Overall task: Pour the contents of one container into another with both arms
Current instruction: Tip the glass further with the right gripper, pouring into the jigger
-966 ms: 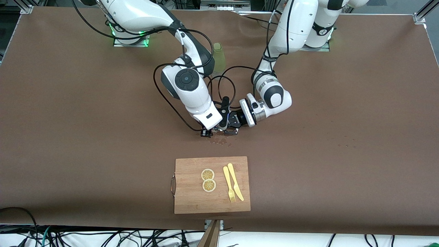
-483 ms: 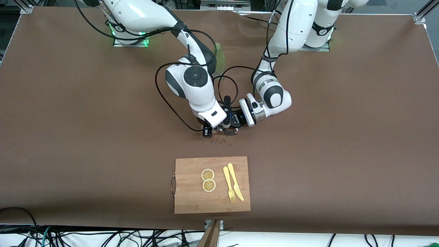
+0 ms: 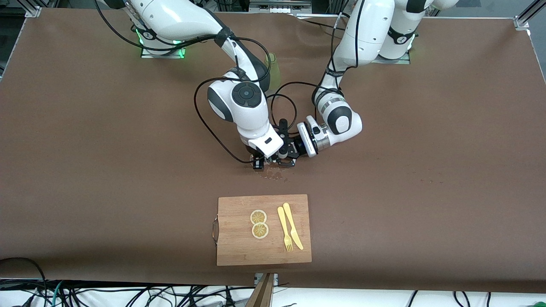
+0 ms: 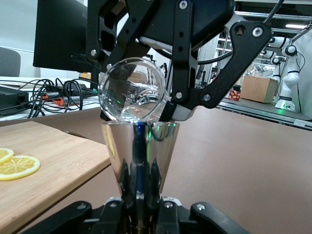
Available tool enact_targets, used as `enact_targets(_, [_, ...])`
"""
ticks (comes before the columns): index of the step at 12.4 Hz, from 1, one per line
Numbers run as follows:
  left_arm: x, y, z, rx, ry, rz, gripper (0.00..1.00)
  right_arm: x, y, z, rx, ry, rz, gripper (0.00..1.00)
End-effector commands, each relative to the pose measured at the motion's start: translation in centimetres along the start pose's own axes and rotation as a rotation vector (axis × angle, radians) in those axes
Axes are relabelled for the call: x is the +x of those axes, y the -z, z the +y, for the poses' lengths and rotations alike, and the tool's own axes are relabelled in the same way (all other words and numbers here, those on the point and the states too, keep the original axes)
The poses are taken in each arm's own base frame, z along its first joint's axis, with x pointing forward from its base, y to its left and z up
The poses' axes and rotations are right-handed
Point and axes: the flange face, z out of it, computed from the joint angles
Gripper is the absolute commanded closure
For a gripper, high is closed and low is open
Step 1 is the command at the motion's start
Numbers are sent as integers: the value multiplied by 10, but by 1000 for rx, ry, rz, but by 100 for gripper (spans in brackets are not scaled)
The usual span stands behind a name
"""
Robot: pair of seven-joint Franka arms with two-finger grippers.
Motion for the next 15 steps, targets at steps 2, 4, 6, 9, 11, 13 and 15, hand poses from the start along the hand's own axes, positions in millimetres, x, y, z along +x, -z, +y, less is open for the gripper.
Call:
enact_targets(2, [2, -6, 1, 28, -19, 44, 100, 10, 3, -10, 0, 12, -45, 87])
enact_targets(4, [4, -6, 1, 27, -19, 46, 100, 11, 3, -13, 0, 27, -71, 87])
enact_targets(6, [4, -7, 1, 23, -19, 51, 100, 11, 8, -10, -7, 29, -75, 87])
enact_targets(9, [4, -7, 1, 18, -20, 60, 100, 15, 13, -12, -15, 49, -104, 87])
enact_targets(11, [4, -7, 1, 18, -20, 60, 100, 15, 17, -10, -16, 52, -115, 87])
enact_targets(13, [4, -7, 1, 18, -20, 60, 100, 15, 20, -9, -21, 63, -141, 87])
enact_targets(15, [5, -8, 1, 14, -24, 67, 100, 17, 21, -11, -24, 70, -148, 87])
